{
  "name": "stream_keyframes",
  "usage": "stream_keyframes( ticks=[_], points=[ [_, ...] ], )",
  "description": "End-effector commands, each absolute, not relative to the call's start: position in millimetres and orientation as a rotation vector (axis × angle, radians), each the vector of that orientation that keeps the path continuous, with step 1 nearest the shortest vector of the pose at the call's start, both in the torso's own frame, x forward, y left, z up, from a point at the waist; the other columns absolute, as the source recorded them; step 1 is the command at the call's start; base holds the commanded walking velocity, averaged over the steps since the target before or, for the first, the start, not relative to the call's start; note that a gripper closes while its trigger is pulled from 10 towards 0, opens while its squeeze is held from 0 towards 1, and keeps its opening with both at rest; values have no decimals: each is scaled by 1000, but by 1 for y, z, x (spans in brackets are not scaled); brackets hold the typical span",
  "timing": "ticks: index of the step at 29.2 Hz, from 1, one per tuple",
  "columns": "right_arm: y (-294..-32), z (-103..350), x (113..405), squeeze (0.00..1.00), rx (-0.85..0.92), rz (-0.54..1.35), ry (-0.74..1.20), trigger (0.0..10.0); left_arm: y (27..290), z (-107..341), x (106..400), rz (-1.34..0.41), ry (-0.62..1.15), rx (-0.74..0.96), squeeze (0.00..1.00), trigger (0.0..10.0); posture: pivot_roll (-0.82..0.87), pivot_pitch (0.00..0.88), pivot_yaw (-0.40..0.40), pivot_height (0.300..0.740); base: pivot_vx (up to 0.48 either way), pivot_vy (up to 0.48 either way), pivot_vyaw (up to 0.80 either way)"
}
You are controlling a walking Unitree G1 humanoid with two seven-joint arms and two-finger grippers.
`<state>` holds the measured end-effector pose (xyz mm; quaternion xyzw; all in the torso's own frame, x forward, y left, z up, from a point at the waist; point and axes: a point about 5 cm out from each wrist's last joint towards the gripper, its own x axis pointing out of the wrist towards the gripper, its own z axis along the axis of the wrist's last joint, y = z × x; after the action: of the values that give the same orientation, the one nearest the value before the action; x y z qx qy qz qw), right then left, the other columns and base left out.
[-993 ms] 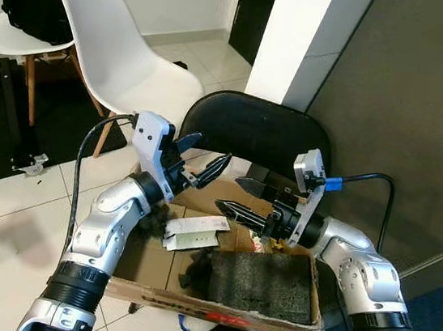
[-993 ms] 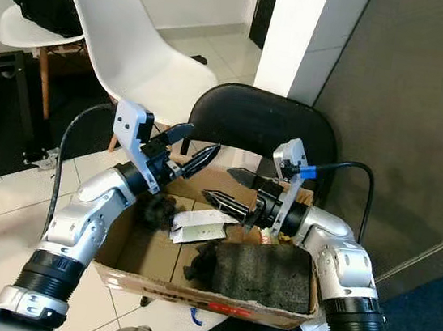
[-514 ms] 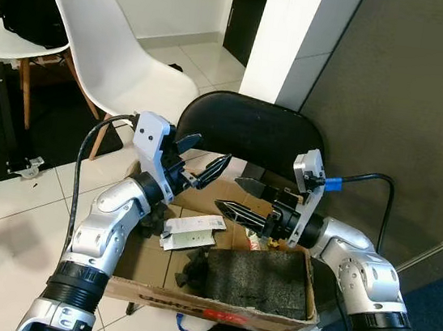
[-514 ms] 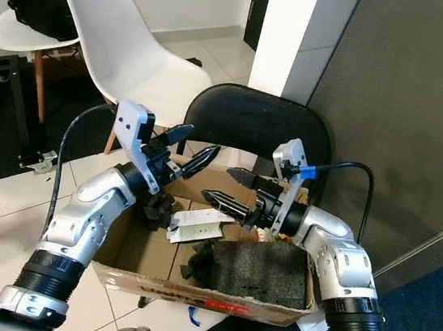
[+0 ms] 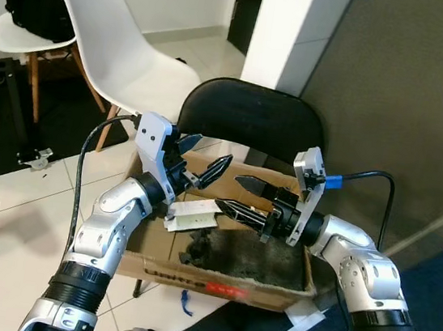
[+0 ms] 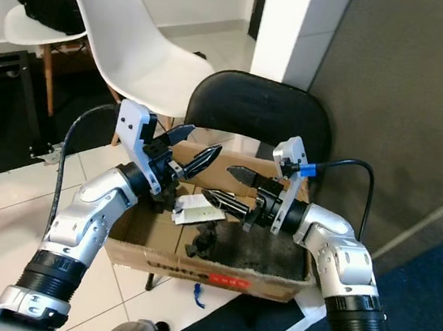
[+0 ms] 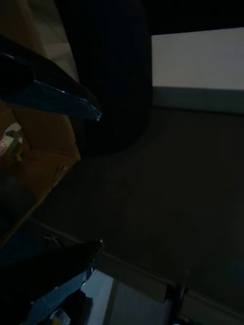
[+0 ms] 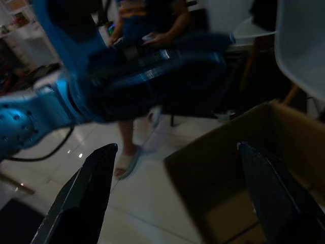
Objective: Picking trash to rubbish bin
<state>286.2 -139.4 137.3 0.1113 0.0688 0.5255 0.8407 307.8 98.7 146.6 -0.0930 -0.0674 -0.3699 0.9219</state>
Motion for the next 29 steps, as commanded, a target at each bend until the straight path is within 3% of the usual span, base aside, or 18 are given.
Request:
stream_keyframes(
  ticks=[1, 29],
  points=[
    [-139, 139, 287, 0, 215, 1113, 139, 10000, 98, 142, 308, -756, -109, -183, 0, 10000, -45, 0, -51, 740, -375, 0, 0],
    [-138, 139, 287, 0, 212, 1115, 138, 10000, 97, 142, 307, -767, -112, -175, 0, 10000, -47, 0, -52, 740, -371, 0, 0]
  ],
)
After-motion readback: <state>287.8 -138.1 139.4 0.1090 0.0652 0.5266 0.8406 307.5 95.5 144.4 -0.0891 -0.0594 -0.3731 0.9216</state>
